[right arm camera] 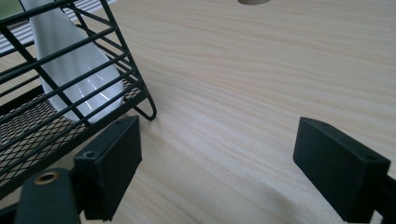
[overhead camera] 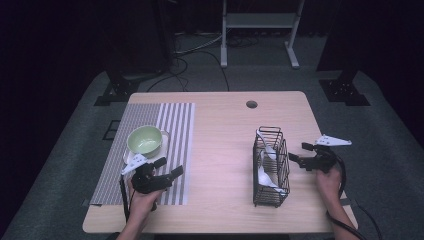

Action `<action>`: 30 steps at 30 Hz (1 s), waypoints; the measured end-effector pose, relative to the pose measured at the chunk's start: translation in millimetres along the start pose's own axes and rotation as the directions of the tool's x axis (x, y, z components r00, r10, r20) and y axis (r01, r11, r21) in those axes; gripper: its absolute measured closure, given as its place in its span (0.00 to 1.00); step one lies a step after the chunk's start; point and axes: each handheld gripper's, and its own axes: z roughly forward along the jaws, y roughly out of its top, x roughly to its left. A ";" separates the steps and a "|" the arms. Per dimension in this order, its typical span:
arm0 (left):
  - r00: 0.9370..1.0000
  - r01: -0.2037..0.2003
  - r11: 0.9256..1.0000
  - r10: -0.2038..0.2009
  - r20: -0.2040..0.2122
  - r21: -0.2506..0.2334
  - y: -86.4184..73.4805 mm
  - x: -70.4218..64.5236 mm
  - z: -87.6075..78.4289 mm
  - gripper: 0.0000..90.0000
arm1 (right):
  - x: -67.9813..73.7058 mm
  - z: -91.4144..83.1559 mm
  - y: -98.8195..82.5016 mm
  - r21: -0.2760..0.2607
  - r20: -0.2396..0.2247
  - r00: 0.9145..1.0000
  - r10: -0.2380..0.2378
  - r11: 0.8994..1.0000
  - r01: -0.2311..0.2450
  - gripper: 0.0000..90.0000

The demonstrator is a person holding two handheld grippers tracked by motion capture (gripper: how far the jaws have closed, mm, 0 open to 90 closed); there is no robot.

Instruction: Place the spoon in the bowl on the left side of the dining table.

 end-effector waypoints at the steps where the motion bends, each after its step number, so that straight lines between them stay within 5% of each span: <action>1: 1.000 0.000 1.000 0.000 0.002 0.003 0.4 -0.8 0.5 0.10 | 0.0 0.0 0.0 0.000 0.000 1.000 -0.001 1.000 0.001 0.16; 16: 0.999 -0.018 0.999 0.016 0.050 0.039 10.4 -17.3 11.7 0.10 | 0.3 0.3 0.1 -0.002 -0.006 1.000 -0.004 1.000 0.004 0.16; 18: 0.997 0.011 0.999 -0.015 0.081 0.051 12.3 -20.8 15.5 0.10 | 0.3 0.2 0.0 -0.001 -0.005 1.000 -0.004 1.000 0.004 0.16; 30: 0.992 -0.057 0.996 0.048 0.120 0.065 23.1 -40.5 30.2 0.10 | 0.4 0.2 0.1 0.001 -0.002 1.000 -0.006 1.000 0.006 0.16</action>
